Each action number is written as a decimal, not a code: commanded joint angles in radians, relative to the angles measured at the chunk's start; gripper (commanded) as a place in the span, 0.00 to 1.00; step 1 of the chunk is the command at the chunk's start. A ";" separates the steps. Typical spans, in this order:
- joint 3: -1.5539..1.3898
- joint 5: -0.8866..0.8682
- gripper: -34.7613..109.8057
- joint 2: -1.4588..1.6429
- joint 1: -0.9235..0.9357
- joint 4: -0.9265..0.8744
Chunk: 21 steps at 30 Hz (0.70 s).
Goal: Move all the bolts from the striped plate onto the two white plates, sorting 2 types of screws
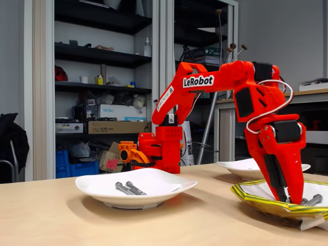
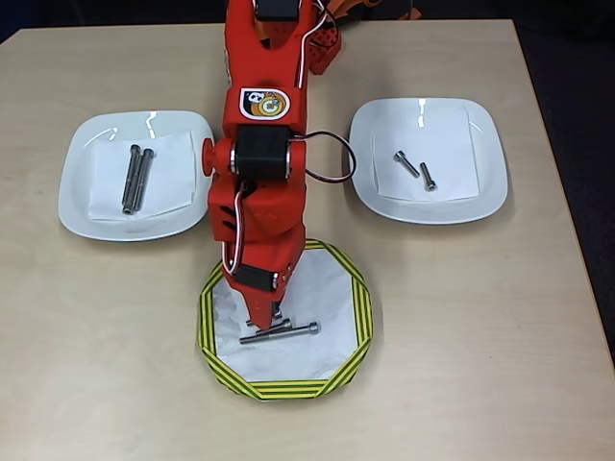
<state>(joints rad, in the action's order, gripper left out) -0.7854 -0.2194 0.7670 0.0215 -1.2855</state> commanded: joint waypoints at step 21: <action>0.066 -0.259 0.24 0.189 -0.051 -0.293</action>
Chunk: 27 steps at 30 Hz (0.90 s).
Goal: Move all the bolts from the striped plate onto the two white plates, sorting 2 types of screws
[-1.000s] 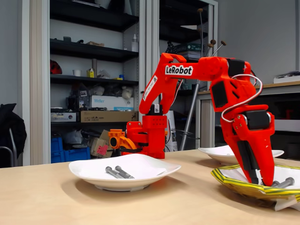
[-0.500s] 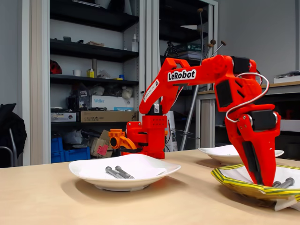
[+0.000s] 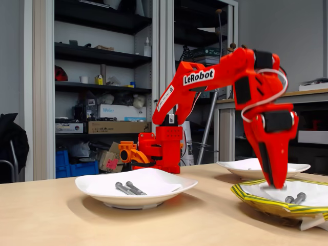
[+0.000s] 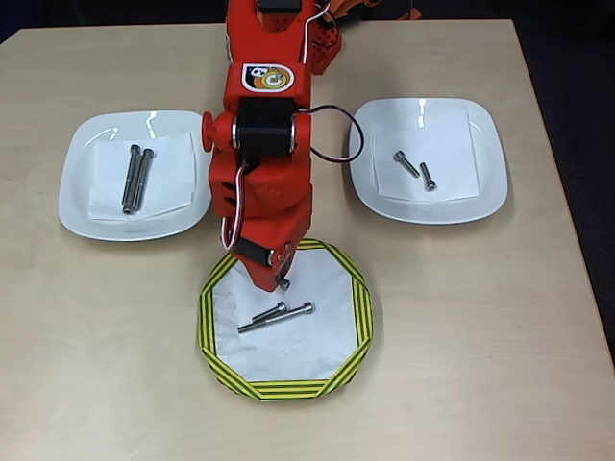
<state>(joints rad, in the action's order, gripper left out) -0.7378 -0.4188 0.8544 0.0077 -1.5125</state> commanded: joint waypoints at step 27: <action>-1.183 -1.540 0.32 0.910 -0.790 0.307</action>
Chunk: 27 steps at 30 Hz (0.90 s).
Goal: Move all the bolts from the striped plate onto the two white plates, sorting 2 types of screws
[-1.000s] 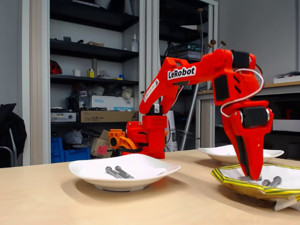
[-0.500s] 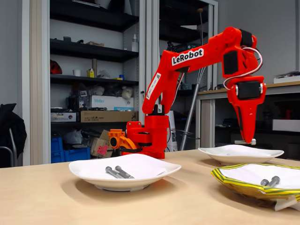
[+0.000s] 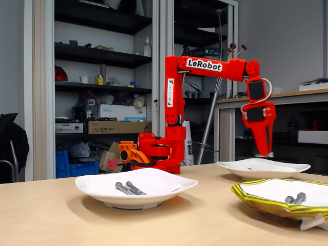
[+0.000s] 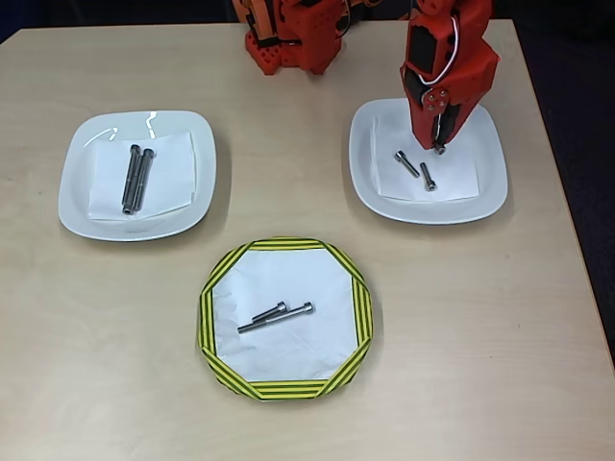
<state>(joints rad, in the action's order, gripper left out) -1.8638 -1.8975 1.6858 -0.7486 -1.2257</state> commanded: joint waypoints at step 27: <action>0.713 1.618 0.33 -0.511 0.689 0.173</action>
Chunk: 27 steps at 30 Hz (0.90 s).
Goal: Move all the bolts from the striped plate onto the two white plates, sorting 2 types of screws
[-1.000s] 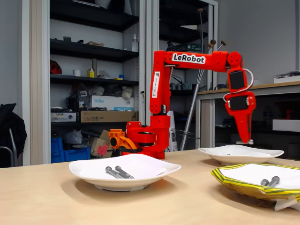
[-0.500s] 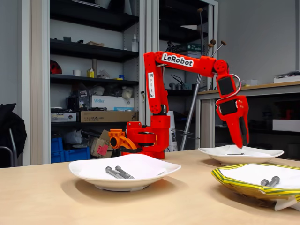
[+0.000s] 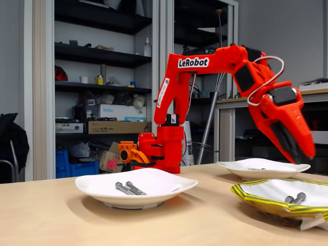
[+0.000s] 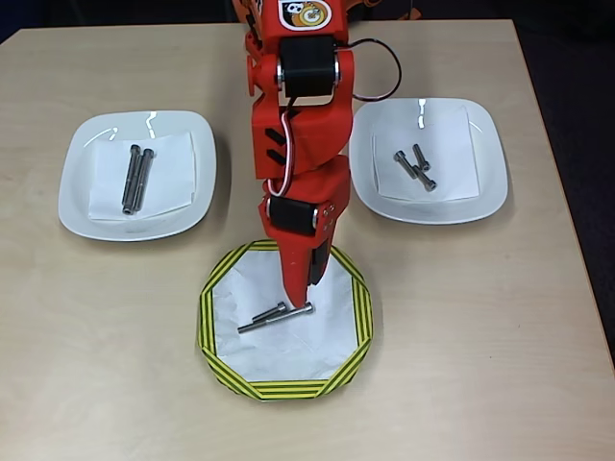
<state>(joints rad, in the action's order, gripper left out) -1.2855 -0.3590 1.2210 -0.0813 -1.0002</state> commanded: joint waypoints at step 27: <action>0.457 0.114 0.30 -0.339 0.109 -0.388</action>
<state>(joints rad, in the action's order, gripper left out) -0.9097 -0.2516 0.8882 0.0138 -1.3560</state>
